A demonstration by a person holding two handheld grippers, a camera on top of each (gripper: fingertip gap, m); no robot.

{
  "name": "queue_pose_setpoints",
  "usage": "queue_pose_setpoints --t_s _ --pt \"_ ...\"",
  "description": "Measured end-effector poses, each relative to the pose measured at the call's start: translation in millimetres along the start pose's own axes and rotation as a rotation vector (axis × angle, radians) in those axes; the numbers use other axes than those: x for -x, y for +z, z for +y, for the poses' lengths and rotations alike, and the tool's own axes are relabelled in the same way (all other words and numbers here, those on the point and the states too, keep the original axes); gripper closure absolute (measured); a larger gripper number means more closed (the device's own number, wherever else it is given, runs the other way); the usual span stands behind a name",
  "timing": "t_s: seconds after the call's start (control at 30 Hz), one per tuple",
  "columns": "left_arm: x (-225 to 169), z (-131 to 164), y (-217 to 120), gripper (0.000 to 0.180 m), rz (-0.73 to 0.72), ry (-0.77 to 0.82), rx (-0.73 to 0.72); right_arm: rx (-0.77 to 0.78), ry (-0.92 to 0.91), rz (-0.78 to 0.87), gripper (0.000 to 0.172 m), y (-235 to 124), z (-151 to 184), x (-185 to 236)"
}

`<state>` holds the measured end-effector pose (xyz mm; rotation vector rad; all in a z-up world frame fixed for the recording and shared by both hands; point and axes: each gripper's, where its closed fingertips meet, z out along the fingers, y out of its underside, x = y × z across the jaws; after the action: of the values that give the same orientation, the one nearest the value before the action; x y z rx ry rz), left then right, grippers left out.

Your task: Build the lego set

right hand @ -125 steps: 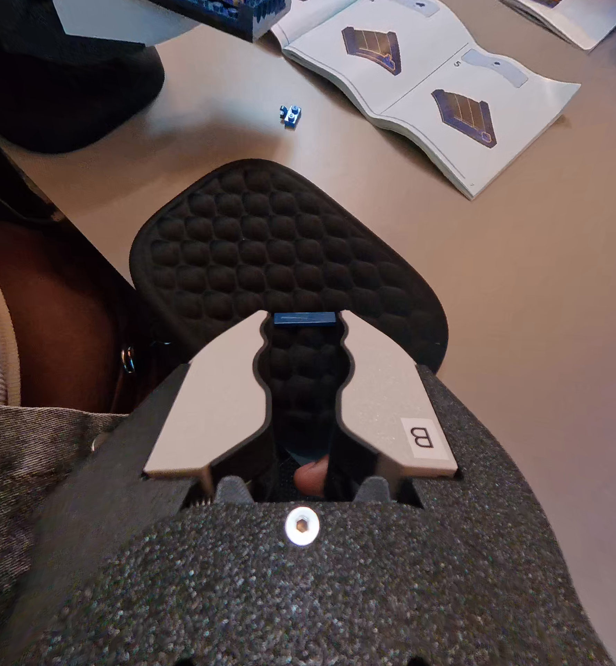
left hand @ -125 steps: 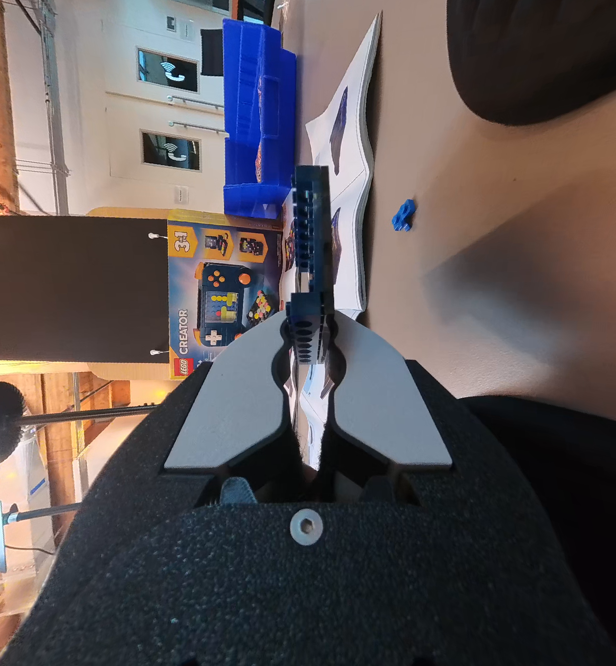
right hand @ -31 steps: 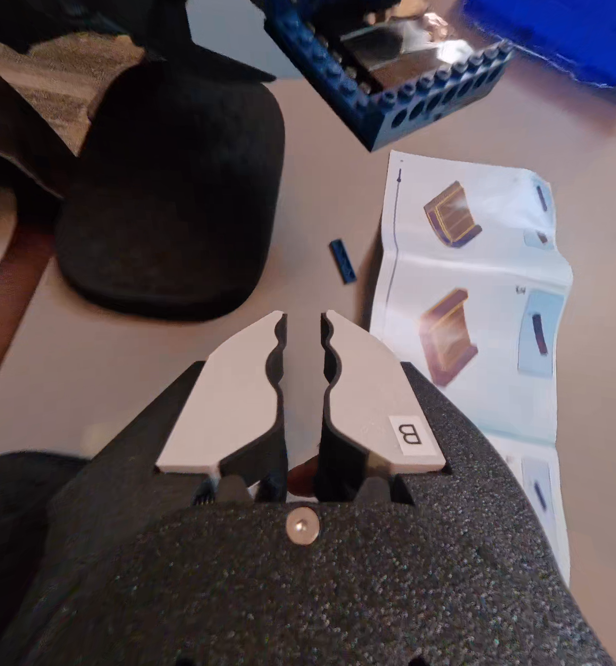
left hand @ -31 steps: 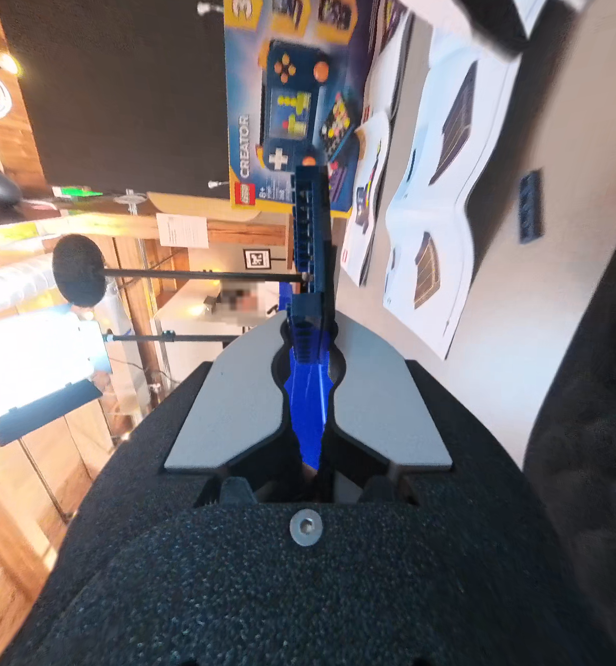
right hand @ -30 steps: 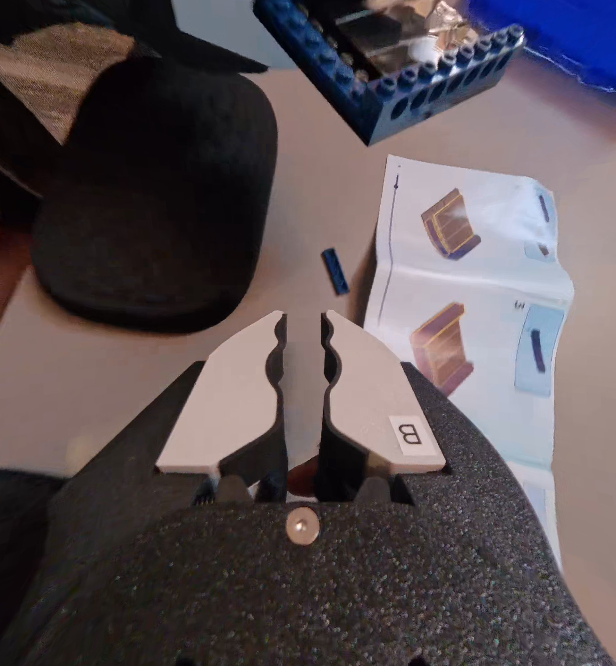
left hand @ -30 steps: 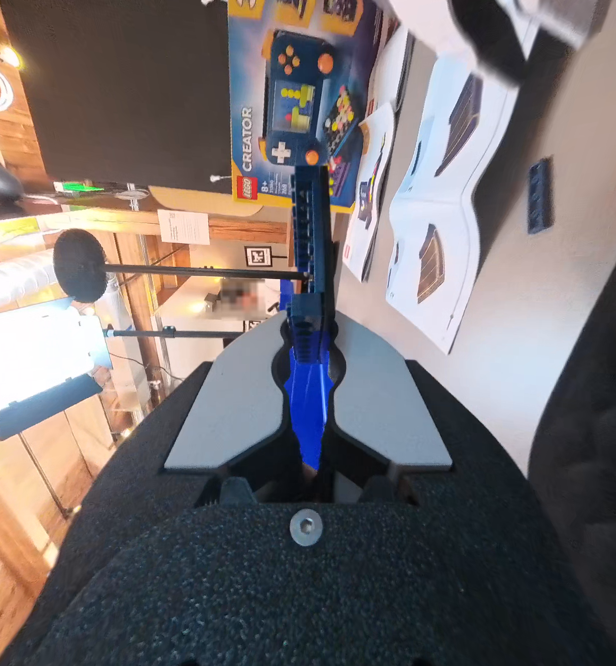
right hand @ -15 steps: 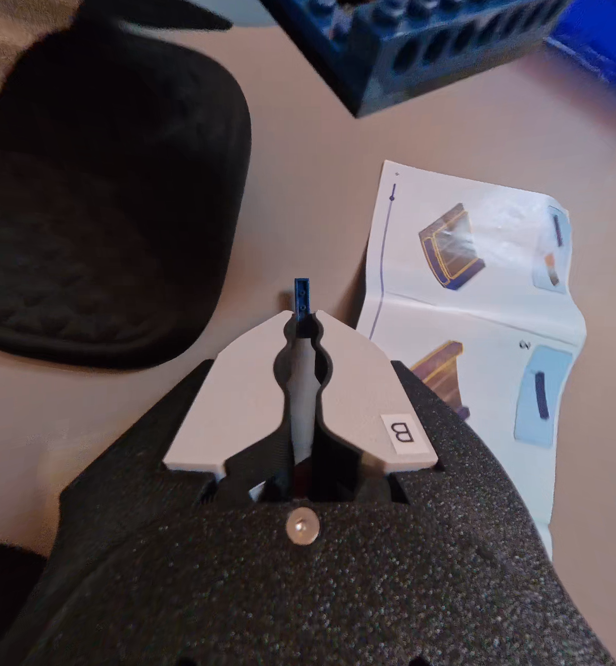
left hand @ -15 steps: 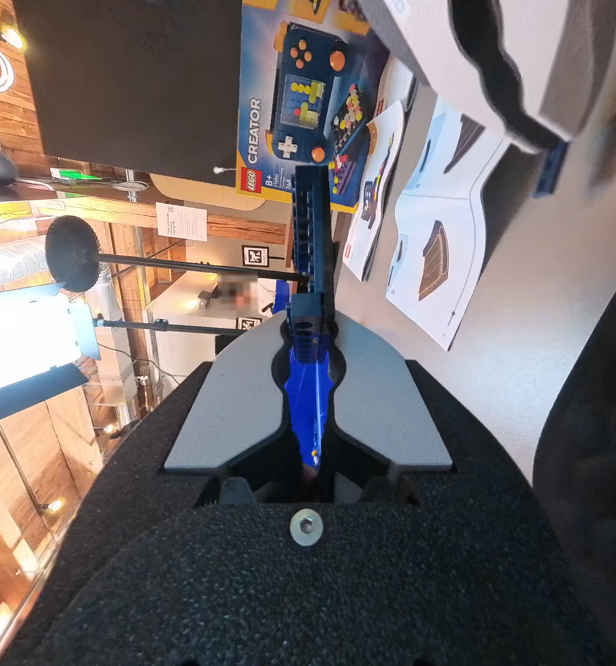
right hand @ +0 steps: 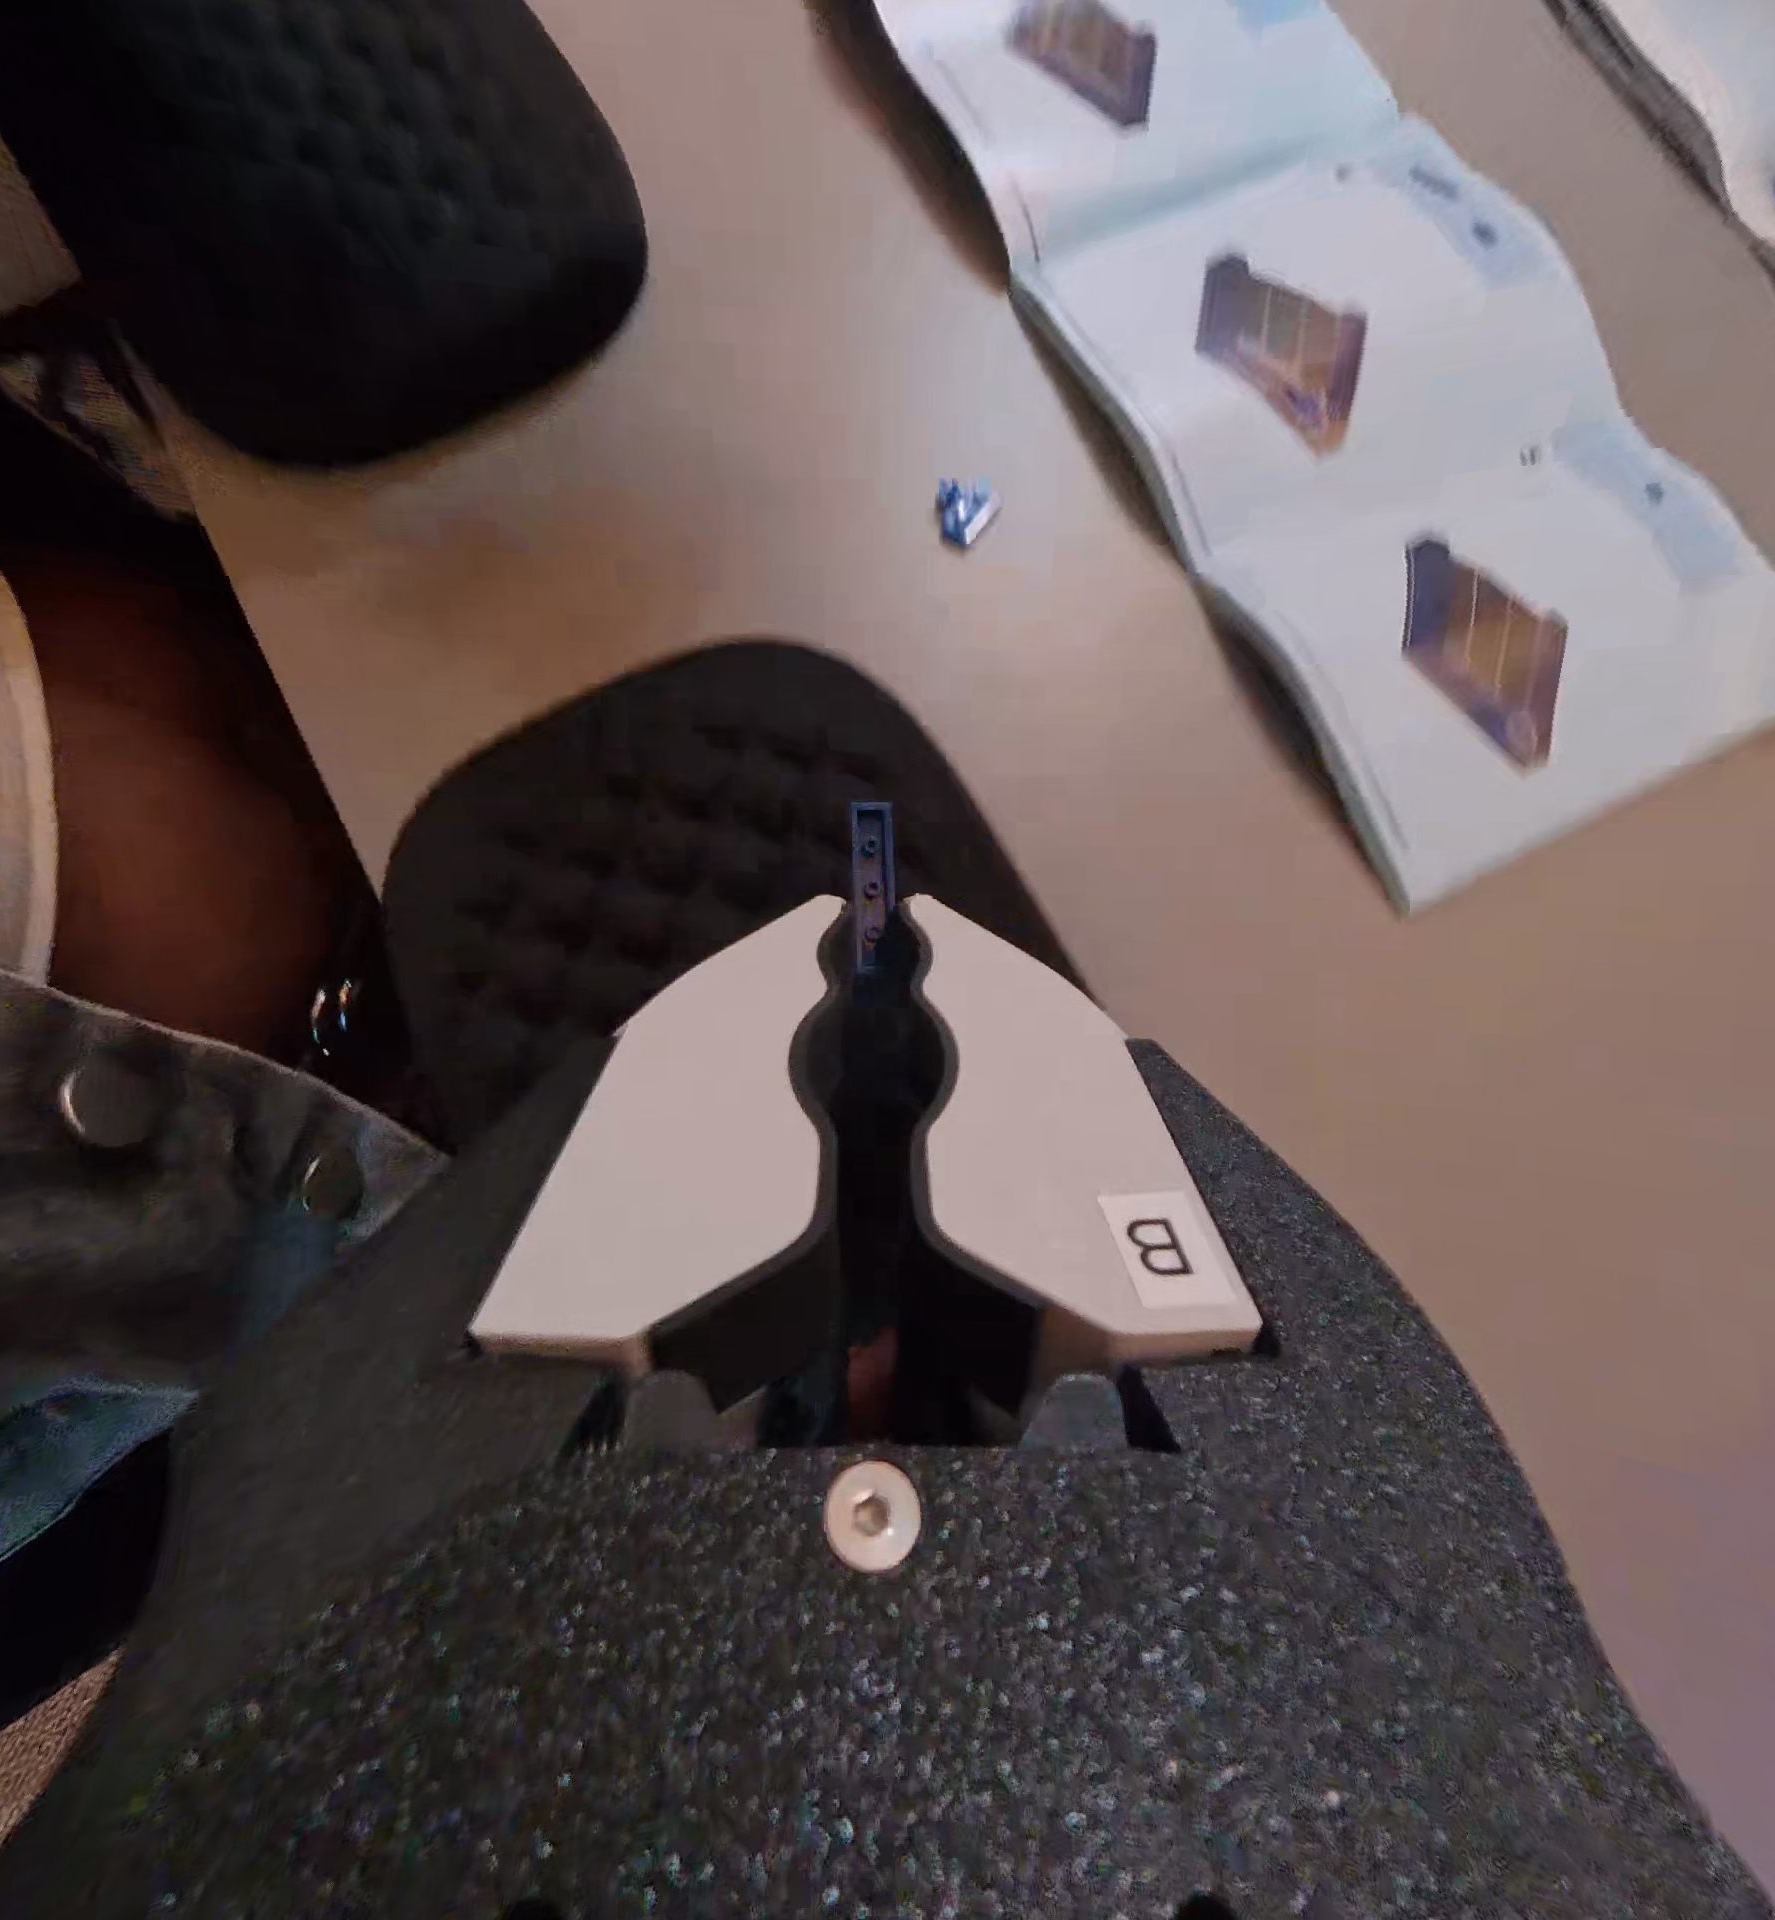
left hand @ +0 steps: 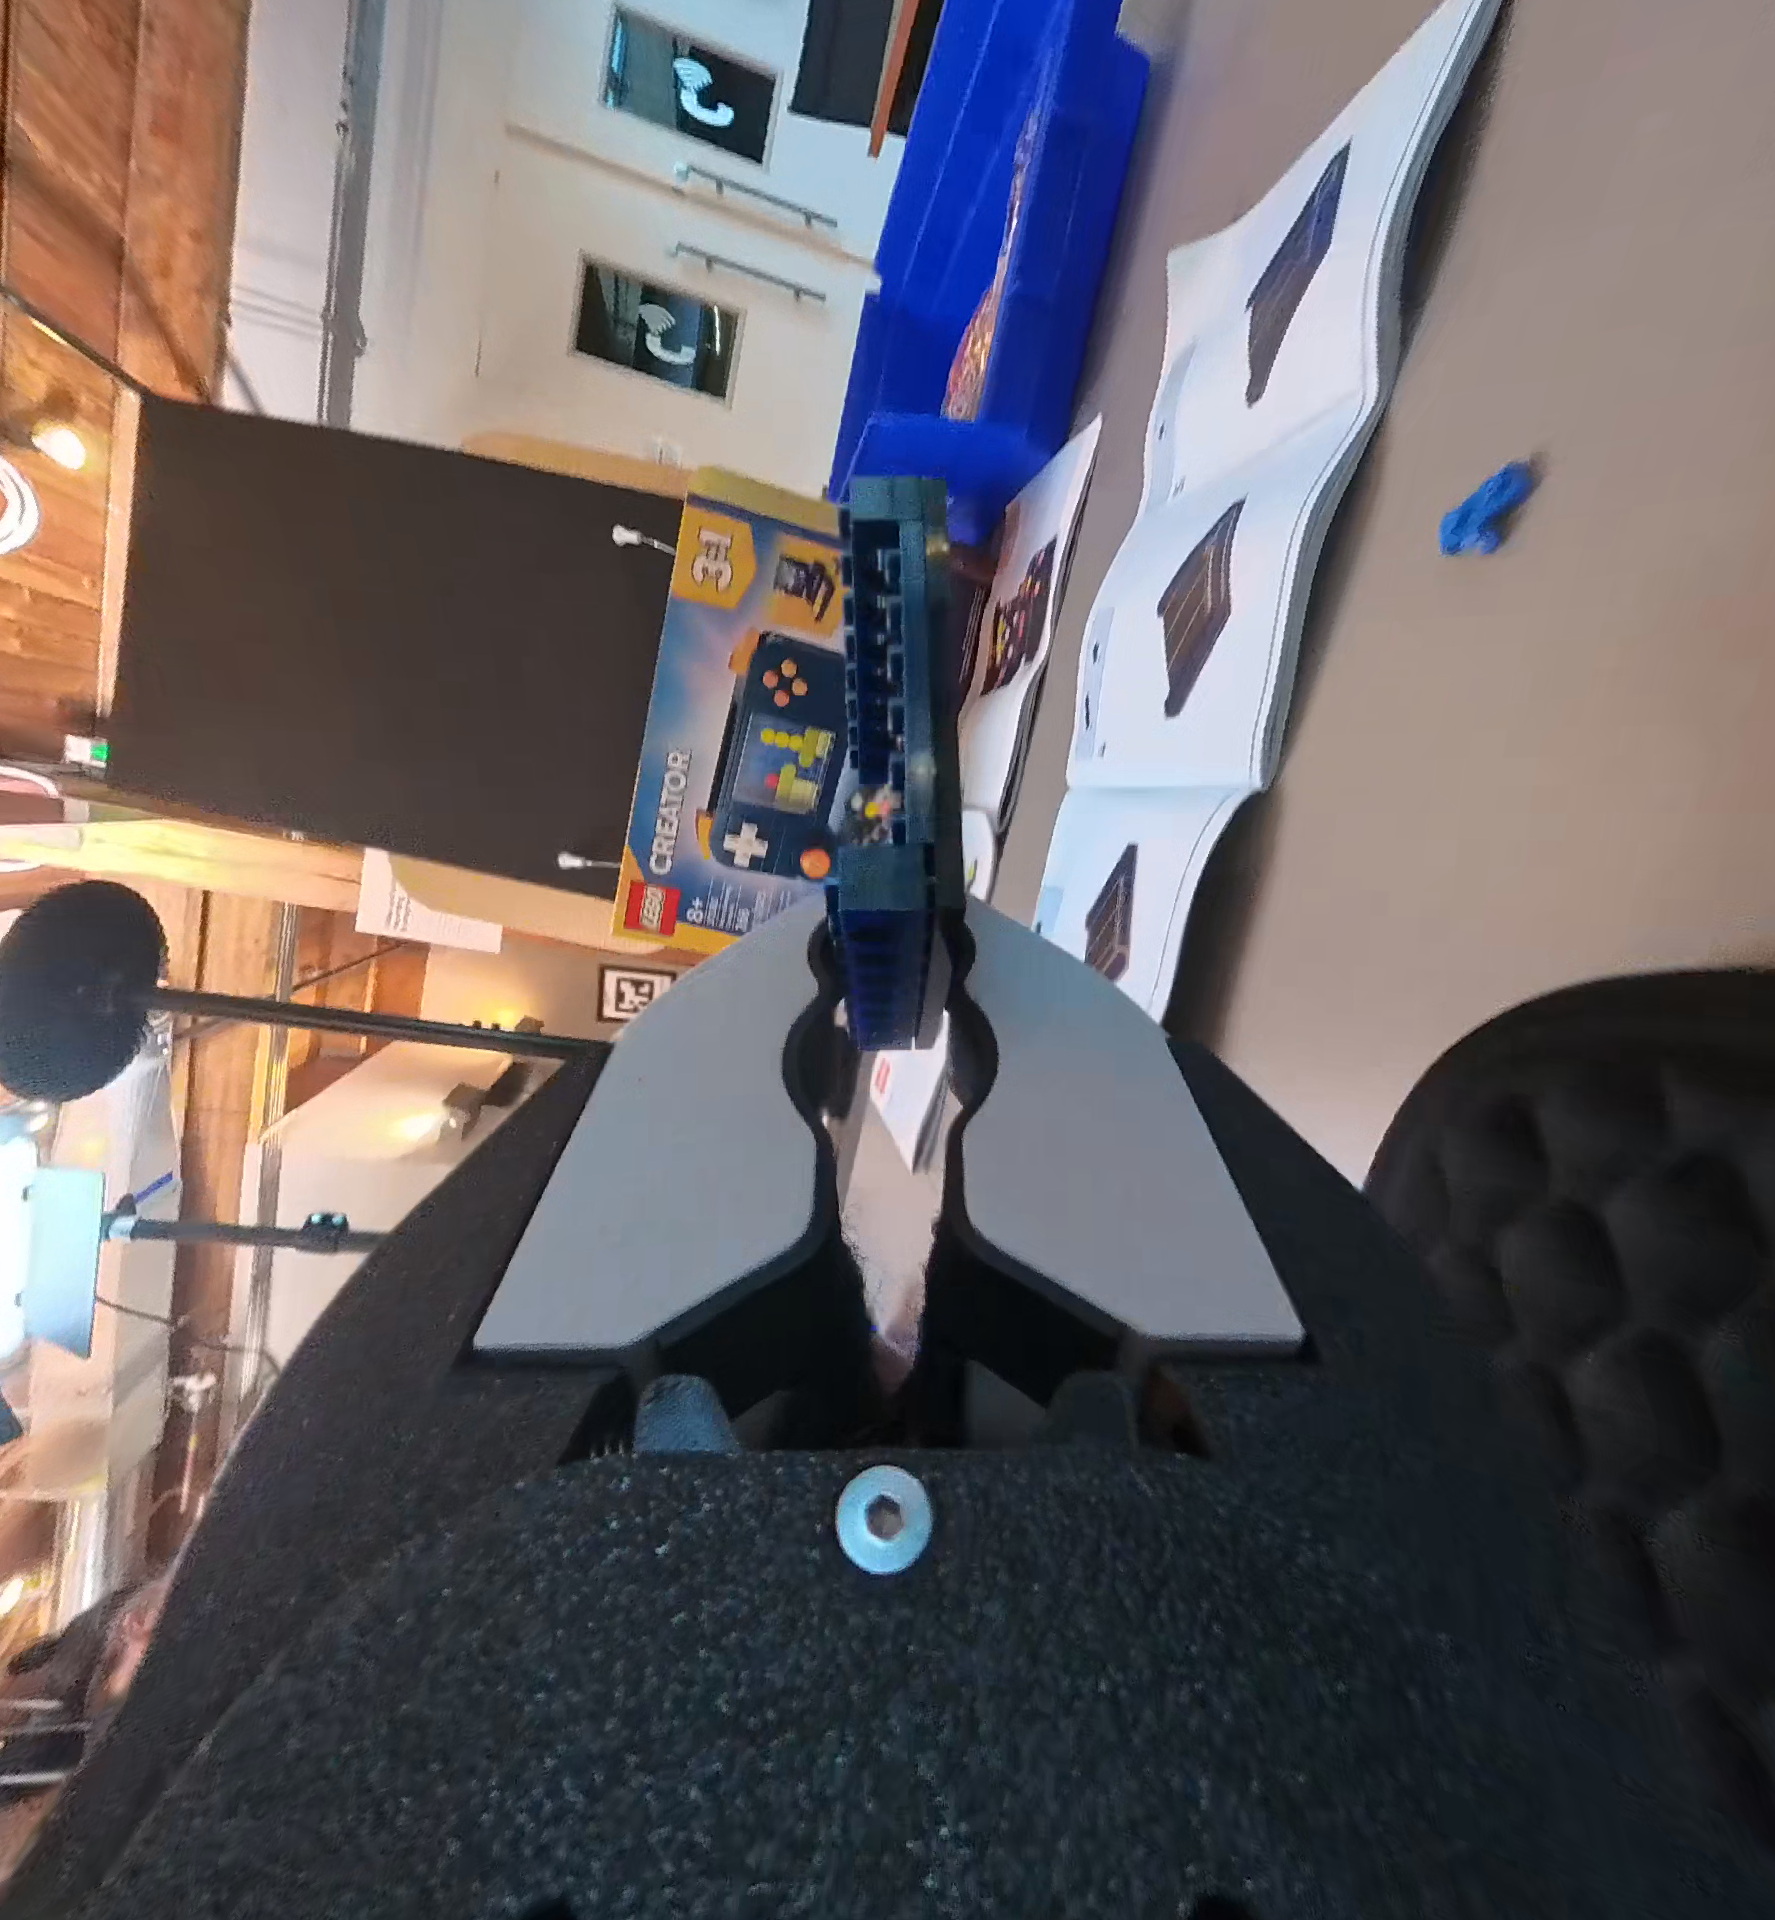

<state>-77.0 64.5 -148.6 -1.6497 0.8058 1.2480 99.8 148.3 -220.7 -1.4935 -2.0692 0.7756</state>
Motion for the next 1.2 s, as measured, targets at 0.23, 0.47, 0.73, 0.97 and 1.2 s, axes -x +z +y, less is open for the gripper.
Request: queue_pose_setpoints --t_s 0.23,0.47,0.73,0.97,1.2 --pt "-24.1 -4.0 15.5 0.165 0.032 0.077 -0.003 -0.002 -0.054 0.148 0.159 -2.9 16.1 7.2" --pt "-31.5 -5.5 18.5 0.164 0.058 0.046 -0.018 -0.136 -0.067 0.128 0.154 -17.0 15.0 11.1" --pt "-30.8 -1.1 19.0 0.164 0.056 0.037 0.007 -0.19 -0.256 0.151 0.156 -9.3 20.2 7.5" --pt "-31.7 -3.8 17.9 0.164 0.058 0.045 -0.001 -0.209 -0.244 0.118 0.17 -7.1 19.8 3.4" --pt "-29.3 -5.0 15.9 0.164 0.052 0.039 -0.007 -0.191 0.225 -0.237 0.171 -16.6 10.5 10.2"
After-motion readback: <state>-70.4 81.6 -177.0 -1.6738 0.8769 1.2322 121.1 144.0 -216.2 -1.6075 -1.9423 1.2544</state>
